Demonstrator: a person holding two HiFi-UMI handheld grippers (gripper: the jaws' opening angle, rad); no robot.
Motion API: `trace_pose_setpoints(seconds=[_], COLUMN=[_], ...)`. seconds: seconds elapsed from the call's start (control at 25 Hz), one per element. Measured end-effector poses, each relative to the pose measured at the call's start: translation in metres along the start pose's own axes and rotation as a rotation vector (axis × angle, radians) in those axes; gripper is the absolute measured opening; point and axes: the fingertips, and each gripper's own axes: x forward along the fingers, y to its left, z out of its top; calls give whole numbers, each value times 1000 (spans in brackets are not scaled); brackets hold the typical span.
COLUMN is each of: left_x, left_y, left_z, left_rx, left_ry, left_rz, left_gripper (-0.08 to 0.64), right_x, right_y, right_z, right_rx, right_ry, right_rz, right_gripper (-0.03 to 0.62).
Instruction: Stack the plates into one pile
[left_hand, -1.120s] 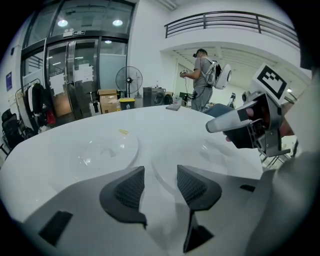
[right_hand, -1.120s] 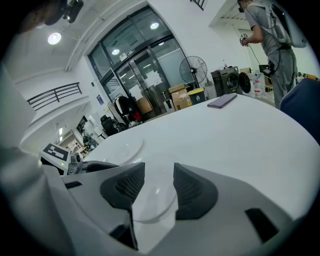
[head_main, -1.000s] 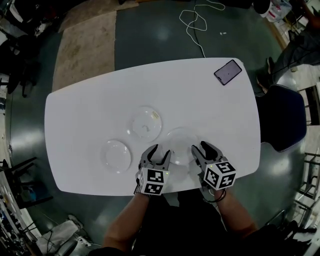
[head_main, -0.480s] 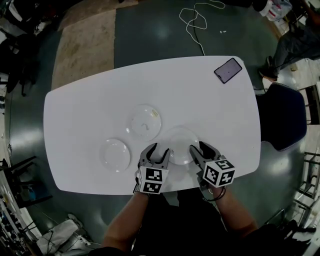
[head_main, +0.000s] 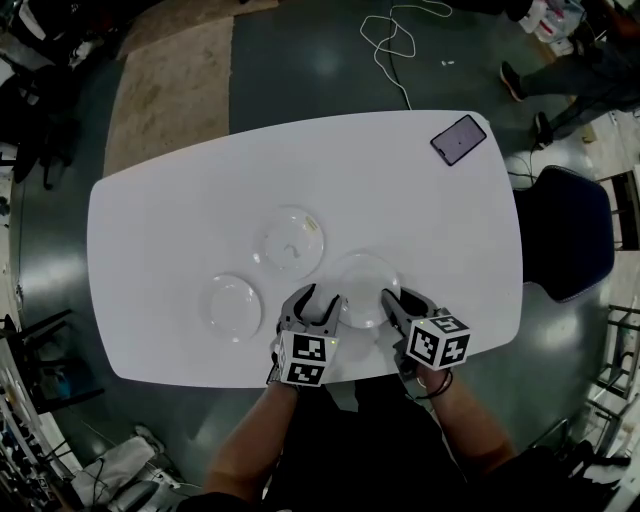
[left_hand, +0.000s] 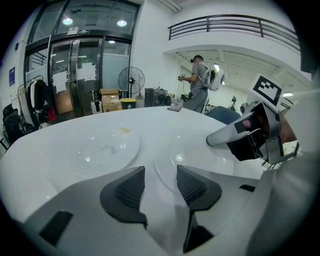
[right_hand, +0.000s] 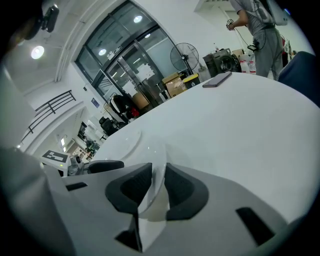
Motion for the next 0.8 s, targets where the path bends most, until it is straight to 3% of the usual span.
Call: trace_pose_setpoints(seconds=[0.52,0.8], left_x=[0,-13], left_y=[-3,-3], left_z=[-2,11], left_rx=[-3,-1], left_ry=[23,-11], left_rz=[-6,-2], left_gripper=[212,202], right_x=[-5,-11], right_y=[8,27], right_z=[6,20], right_rx=[133,68], right_ry=[-33,-41], right_rz=[74,109], right_gripper=[43,28])
